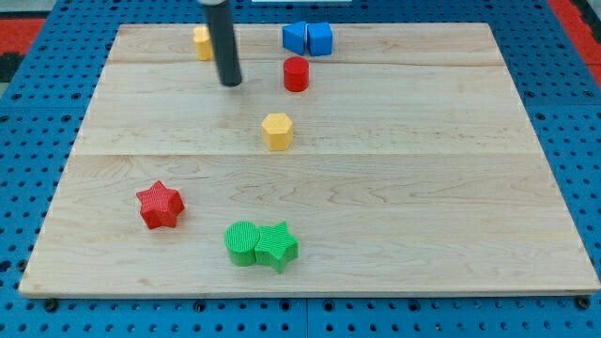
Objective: Move the red circle towards the bottom right of the board
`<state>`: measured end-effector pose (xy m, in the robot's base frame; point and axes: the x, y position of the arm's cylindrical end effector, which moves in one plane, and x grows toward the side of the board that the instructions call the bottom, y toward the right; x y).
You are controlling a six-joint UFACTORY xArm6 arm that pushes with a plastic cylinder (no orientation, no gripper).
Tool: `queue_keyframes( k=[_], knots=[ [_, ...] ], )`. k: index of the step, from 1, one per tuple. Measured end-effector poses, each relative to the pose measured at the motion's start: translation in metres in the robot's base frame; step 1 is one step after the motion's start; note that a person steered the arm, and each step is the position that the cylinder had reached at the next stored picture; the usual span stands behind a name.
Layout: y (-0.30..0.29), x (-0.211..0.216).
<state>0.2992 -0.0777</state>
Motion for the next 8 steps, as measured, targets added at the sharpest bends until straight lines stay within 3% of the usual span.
queue_keyframes(
  k=[1,3,4,5,6,7,8],
  knots=[
    [0.079,-0.002],
    [0.135,-0.008],
    [0.18,0.06],
    [0.181,0.042],
    [0.169,-0.014],
    [0.22,0.046],
    [0.214,0.113]
  ],
)
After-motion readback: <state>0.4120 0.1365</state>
